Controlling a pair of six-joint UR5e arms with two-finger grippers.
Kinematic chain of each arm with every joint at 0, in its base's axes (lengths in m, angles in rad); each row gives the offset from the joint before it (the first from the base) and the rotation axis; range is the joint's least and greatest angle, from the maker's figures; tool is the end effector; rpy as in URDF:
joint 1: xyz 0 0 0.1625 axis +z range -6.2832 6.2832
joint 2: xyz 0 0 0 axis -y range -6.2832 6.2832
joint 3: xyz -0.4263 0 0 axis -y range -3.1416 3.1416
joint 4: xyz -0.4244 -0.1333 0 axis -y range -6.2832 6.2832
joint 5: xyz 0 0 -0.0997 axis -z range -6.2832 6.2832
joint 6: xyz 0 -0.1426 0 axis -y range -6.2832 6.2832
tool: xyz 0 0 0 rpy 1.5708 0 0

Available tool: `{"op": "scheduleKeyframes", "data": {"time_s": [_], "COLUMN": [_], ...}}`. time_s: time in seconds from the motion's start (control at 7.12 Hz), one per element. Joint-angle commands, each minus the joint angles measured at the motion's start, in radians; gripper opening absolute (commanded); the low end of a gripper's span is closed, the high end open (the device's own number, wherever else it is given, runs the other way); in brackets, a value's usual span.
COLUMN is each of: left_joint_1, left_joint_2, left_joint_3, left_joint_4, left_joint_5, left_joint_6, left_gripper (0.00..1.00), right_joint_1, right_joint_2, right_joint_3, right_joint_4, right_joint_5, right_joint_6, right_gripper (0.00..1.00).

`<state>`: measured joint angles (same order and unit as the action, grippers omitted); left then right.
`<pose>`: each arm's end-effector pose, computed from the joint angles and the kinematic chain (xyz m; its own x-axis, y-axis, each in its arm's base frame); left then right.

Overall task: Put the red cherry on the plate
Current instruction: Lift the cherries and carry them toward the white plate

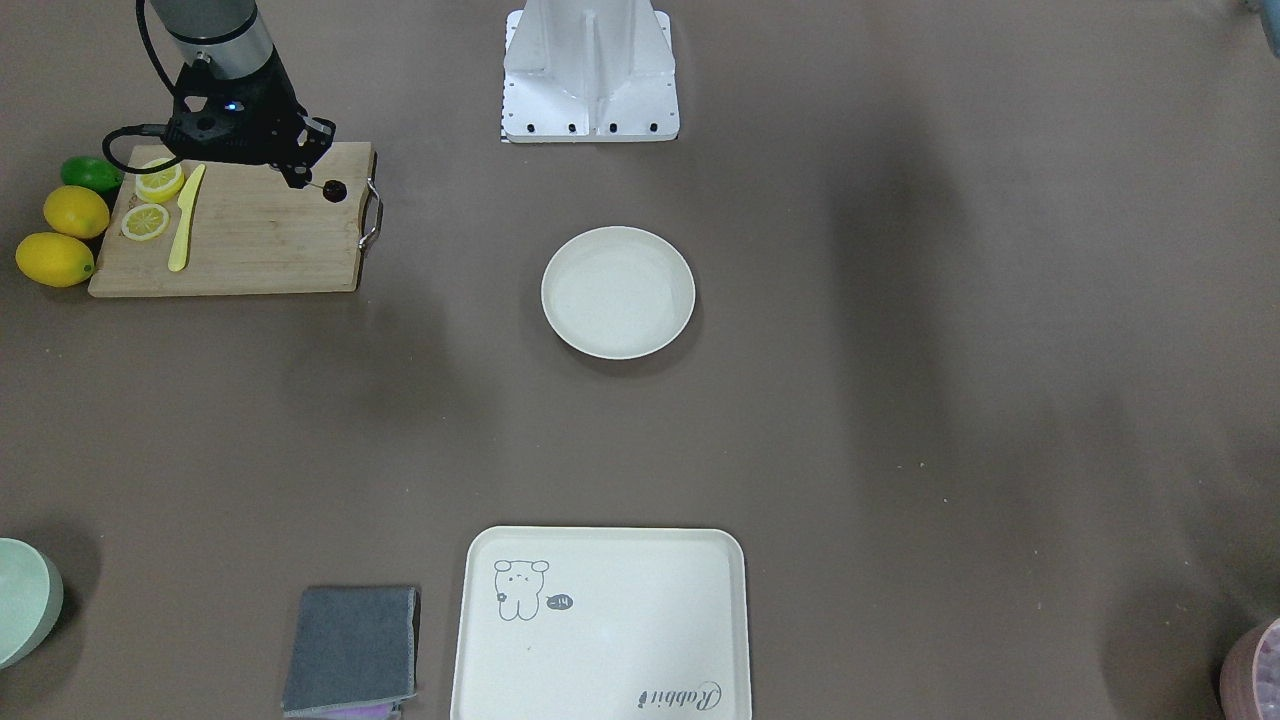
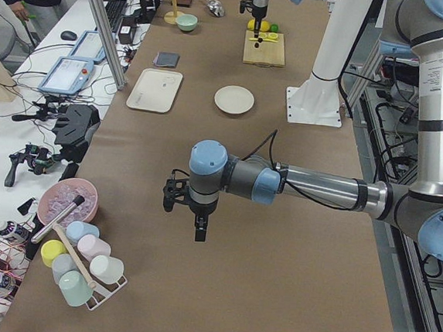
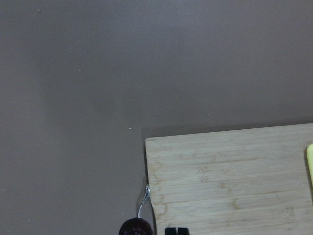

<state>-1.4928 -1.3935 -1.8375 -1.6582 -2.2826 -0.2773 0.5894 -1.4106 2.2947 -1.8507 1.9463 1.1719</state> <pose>-0.0038 -0.4664 0.6330 0.7384 -0.1018 -0.6666 0.1304 0.9914 -0.0069 -0.3660 -0.3422 0.3077 0.7640 0.0762 0.6407 -0.0512 0.9970 -0.0575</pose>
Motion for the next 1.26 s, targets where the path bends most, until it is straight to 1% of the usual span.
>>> {"op": "scheduleKeyframes", "data": {"time_s": [0.0,0.14,0.28,0.42,0.56,0.7,0.84,0.98,1.12], "left_joint_1": [0.000,0.006,0.025,0.028,0.029,0.049,0.099,0.121,0.123], "left_joint_2": [-0.002,-0.025,-0.060,-0.071,-0.117,-0.117,-0.117,-0.143,-0.166], "left_joint_3": [0.007,0.036,0.062,0.105,0.154,0.130,0.094,0.071,0.005], "left_joint_4": [0.001,0.005,0.021,0.018,0.020,0.021,0.024,0.072,0.156], "left_joint_5": [-0.002,-0.002,-0.006,-0.014,-0.015,-0.032,-0.046,-0.057,-0.051], "left_joint_6": [-0.002,-0.003,-0.005,0.004,0.015,0.015,0.003,-0.031,-0.028], "left_gripper": [0.97,0.97,0.97,0.97,0.97,0.97,0.97,0.97,0.97], "right_joint_1": [-0.006,-0.020,-0.002,0.047,0.075,0.060,0.012,-0.018,-0.073], "right_joint_2": [0.152,0.221,0.260,0.307,0.379,0.462,0.528,0.601,0.661], "right_joint_3": [0.003,-0.011,0.021,0.063,0.048,0.005,-0.024,-0.103,-0.195], "right_joint_4": [-0.146,-0.203,-0.258,-0.318,-0.367,-0.387,-0.422,-0.421,-0.412], "right_joint_5": [0.009,0.009,0.023,0.104,0.112,0.111,0.115,0.121,0.067], "right_joint_6": [-0.006,-0.006,-0.005,0.012,0.011,0.014,0.023,0.046,0.055], "right_gripper": [0.00,0.00,0.00,0.00,0.00,0.00,0.00,0.00,0.00]}}
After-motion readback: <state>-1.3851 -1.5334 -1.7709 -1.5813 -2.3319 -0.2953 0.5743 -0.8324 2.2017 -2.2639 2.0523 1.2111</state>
